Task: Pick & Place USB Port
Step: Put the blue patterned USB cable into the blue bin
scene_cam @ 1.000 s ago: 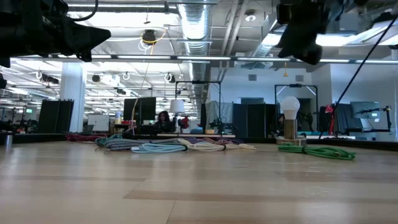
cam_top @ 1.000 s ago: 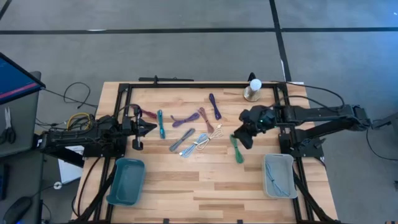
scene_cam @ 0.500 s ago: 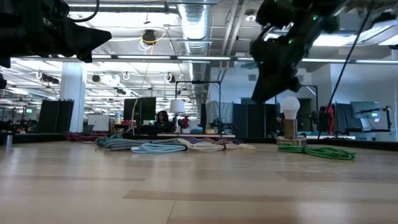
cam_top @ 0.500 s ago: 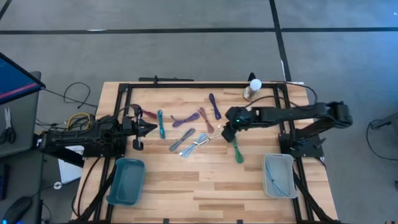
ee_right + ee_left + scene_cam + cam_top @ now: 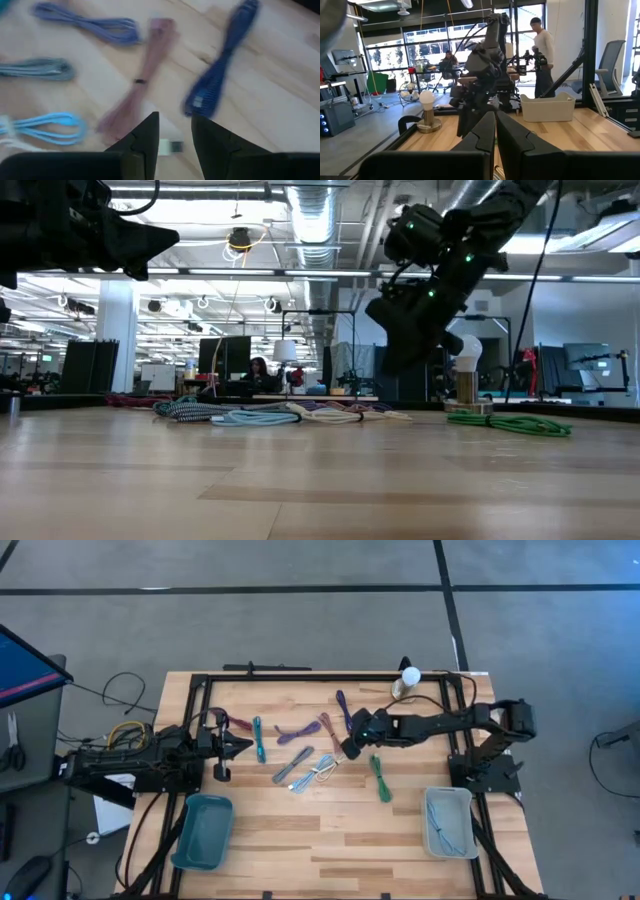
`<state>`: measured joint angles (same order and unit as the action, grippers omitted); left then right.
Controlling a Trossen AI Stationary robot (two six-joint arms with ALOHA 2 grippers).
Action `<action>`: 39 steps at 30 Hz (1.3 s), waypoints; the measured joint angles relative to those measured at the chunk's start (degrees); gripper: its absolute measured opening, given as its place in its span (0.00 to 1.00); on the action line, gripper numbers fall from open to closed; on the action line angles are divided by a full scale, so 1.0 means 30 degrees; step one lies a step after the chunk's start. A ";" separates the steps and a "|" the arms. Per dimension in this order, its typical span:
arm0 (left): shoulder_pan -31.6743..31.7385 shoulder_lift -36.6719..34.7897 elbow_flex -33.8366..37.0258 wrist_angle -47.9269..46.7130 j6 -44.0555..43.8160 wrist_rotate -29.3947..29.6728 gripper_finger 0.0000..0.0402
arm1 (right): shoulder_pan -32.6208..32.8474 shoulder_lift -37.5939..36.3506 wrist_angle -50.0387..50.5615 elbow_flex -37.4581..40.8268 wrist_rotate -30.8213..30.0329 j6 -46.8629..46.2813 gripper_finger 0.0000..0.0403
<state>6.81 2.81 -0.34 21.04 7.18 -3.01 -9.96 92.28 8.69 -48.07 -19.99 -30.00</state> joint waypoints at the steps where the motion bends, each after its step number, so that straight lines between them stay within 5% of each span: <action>1: 0.0006 0.0000 0.0000 0.0000 0.0000 0.0000 0.04 | -0.0062 -0.0102 0.0059 0.0000 0.0000 -0.0003 0.27; 14: 0.0006 0.0000 0.0006 0.0000 0.0000 0.0000 0.04 | -0.1481 -0.2925 0.0461 -0.0022 -0.0415 0.1180 0.27; 39: 0.0005 0.0036 0.0007 0.0015 0.0007 -0.0003 0.04 | -0.2966 0.0291 -0.2964 -0.0022 0.1203 0.1375 0.27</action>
<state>6.82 2.92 -0.32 21.08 7.20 -3.01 -18.86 93.16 -0.20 -48.14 -16.38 -25.88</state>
